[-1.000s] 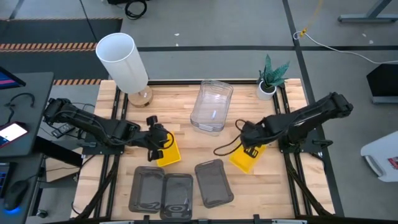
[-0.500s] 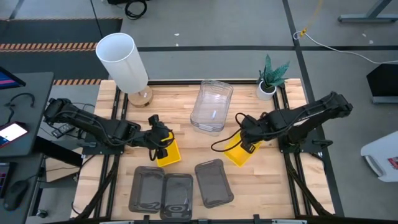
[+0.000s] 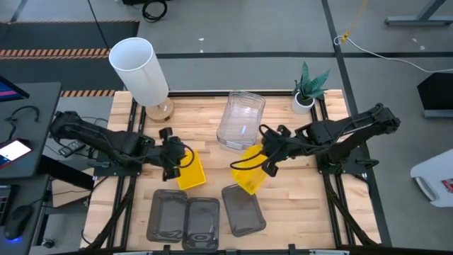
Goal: Stack baskets by color
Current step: Stack the yellow bin on top of the yellow bin
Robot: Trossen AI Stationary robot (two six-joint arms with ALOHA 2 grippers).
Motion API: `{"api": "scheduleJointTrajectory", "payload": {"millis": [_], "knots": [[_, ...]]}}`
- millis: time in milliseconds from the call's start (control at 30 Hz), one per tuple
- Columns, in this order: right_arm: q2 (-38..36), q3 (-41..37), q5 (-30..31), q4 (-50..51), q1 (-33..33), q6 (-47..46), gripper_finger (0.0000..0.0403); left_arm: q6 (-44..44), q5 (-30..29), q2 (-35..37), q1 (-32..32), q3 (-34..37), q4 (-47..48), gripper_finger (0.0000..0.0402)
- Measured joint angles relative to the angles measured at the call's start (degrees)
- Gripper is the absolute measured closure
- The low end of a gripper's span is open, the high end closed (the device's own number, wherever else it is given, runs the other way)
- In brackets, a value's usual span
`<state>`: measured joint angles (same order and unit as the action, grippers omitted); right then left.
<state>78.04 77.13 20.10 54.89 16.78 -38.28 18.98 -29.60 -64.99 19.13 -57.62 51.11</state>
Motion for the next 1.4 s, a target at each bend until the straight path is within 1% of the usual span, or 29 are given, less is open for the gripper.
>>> {"api": "scheduleJointTrajectory", "payload": {"millis": [133, 267, 367, 467, 667, 733, 800, 867, 933, 1033, 1133, 1233, 1333, 1400], "knots": [[3.6, 1.8, -0.2, -4.7, -0.1, 5.2, 0.0391, 1.4, -0.6, 3.5, 2.4, 2.8, 0.3, 0.0261], [8.8, 6.6, -0.3, -6.9, -0.5, 10.9, 0.0391, 4.2, -3.5, 7.3, 5.1, 7.0, -2.3, 0.0267], [12.9, 11.2, -0.2, -6.9, -1.5, 15.4, 0.0391, 4.8, -6.7, 10.3, 7.8, 10.0, -7.2, 0.0272], [16.8, 15.8, -0.3, -6.8, -2.9, 19.7, 0.0391, 4.0, -9.7, 13.2, 10.7, 13.6, -14.2, 0.0277], [23.9, 24.2, -3.7, -6.9, -6.0, 27.3, 0.0391, 3.4, -11.9, 17.6, 15.9, 21.3, -24.2, 0.0283], [25.9, 26.5, -4.9, -6.9, -7.0, 29.7, 0.0391, 5.2, -13.9, 18.9, 17.6, 23.3, -25.0, 0.0283], [27.5, 28.5, -5.7, -7.0, -7.9, 31.8, 0.0391, 8.5, -17.1, 20.1, 19.3, 24.8, -24.2, 0.0283], [29.1, 30.2, -6.9, -7.0, -8.9, 33.4, 0.0391, 13.2, -20.0, 21.3, 20.7, 25.6, -21.9, 0.0283], [30.4, 31.6, -8.4, -7.3, -10.0, 35.0, 0.0391, 18.8, -21.3, 21.9, 21.7, 26.1, -19.3, 0.0283], [32.0, 33.7, -10.3, -7.6, -11.3, 37.7, 0.0390, 26.7, -20.9, 22.1, 22.3, 26.1, -13.5, 0.0283], [32.7, 35.2, -11.2, -7.8, -12.5, 40.2, 0.0390, 33.6, -17.5, 22.0, 22.1, 26.1, -7.2, 0.0283], [32.2, 35.3, -11.2, -8.1, -13.1, 42.4, 0.0390, 39.4, -11.3, 22.0, 21.2, 26.1, -2.8, 0.0283], [30.6, 35.3, -11.2, -7.7, -13.5, 43.8, 0.0390, 42.5, -4.4, 21.8, 20.4, 26.1, -0.6, 0.0283], [29.3, 35.4, -11.1, -7.5, -13.8, 44.6, 0.0390, 44.3, -1.0, 21.9, 19.9, 26.1, 1.1, 0.0283]]}}
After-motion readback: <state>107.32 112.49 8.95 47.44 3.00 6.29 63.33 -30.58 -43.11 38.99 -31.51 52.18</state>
